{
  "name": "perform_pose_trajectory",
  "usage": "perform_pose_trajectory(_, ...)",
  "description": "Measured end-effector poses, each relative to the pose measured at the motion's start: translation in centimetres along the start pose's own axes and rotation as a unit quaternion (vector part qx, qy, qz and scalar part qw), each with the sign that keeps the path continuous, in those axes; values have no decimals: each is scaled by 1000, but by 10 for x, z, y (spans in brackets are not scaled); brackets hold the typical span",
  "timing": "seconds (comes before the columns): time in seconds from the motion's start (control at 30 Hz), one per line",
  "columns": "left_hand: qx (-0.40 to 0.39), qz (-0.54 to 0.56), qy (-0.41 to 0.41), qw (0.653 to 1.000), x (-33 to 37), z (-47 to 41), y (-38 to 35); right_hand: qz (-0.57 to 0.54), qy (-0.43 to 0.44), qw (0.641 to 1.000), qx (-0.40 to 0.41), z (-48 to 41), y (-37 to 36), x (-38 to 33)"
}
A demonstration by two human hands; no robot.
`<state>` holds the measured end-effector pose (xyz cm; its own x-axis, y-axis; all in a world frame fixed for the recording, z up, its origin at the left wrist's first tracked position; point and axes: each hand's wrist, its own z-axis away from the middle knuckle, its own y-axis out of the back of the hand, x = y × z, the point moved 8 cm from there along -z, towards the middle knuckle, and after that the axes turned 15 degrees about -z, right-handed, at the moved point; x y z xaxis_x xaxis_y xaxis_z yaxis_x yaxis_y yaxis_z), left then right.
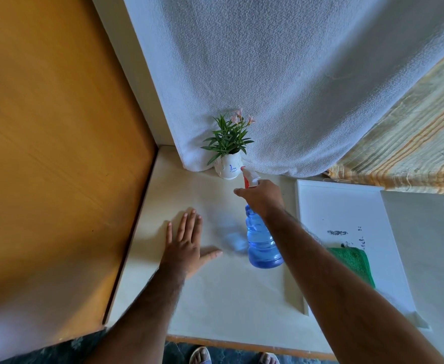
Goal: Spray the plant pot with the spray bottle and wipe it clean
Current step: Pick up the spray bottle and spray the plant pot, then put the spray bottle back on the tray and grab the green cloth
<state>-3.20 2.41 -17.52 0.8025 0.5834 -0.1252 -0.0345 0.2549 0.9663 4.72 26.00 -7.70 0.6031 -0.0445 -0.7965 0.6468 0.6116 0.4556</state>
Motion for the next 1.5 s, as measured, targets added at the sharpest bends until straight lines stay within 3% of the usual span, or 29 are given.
perform_pose_trajectory(0.17, 8, 1, 4, 1000, -1, 1, 0, -31, 29, 998, 41, 8, 16, 0)
perform_pose_trajectory(0.33, 3, 3, 4, 1000, -1, 1, 0, -157, 74, 982, 80, 26, 59, -12)
perform_pose_trajectory(0.53, 8, 11, 2, 1000, 1, 3, 5, -295, 183, 925, 154, 47, 140, -36)
perform_pose_trajectory(0.67, -3, 4, -2, 1000, 2, 4, 7, -316, 229, 894, 222, 45, 189, -35)
perform_pose_trajectory(0.83, 15, 14, -18, 1000, 7, 6, 10, -254, 285, 879, 285, 34, 223, -12)
perform_pose_trajectory(1.3, 2, -4, -8, 1000, 3, -2, 1, -316, 272, 875, 247, 4, 208, 48)
perform_pose_trajectory(1.5, -13, -8, -3, 1000, 0, -4, -6, -272, 296, 889, 219, 10, 201, 43)
